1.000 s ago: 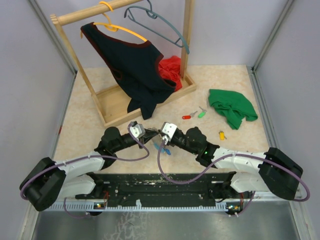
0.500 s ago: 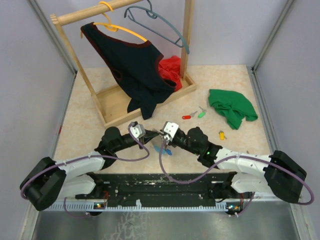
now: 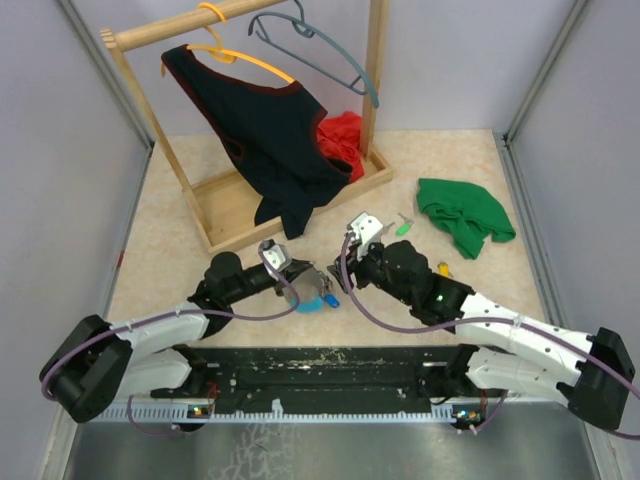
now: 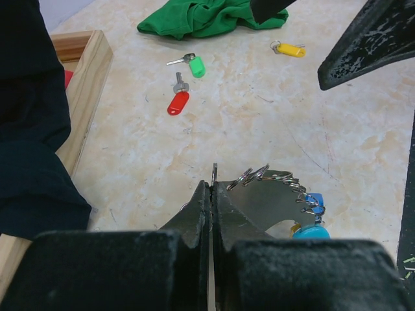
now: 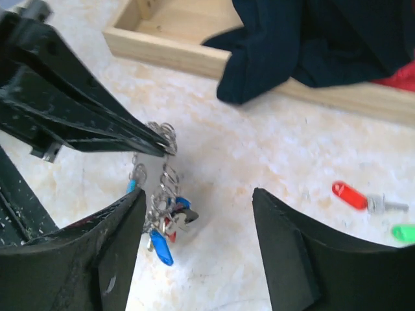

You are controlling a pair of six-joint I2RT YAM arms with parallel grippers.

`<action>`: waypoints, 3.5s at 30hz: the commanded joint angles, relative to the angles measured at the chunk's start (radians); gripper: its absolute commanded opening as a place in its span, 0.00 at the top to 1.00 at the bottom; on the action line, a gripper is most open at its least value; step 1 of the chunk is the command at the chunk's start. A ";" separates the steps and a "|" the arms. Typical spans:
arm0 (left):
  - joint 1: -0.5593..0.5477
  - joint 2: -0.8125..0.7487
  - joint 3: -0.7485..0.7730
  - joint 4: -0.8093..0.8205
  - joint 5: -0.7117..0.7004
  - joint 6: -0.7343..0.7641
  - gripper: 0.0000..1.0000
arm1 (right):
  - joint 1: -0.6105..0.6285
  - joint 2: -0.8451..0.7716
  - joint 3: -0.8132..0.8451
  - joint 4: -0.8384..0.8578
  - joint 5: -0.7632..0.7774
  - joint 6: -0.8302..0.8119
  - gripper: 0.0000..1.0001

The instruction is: Put the keys on the keyring

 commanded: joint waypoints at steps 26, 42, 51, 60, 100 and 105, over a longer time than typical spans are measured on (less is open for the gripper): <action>0.018 -0.048 -0.004 0.049 0.086 -0.025 1.00 | -0.735 0.154 -0.042 -0.349 0.194 0.346 0.46; 0.020 -0.058 -0.009 0.047 0.085 -0.017 1.00 | -0.807 0.401 0.021 -0.215 0.218 0.222 0.62; 0.020 -0.062 -0.016 0.059 0.096 -0.010 1.00 | -0.816 0.441 0.026 -0.178 0.217 0.196 0.68; 0.020 -0.056 -0.017 0.063 0.107 -0.009 1.00 | -0.819 0.456 0.033 -0.202 0.207 0.190 0.86; 0.044 -0.050 -0.009 0.030 0.170 0.023 1.00 | -0.234 0.678 0.404 -0.698 0.016 0.282 0.99; 0.045 -0.051 -0.009 0.030 0.171 0.020 1.00 | -0.232 0.693 0.422 -0.683 0.019 0.274 0.97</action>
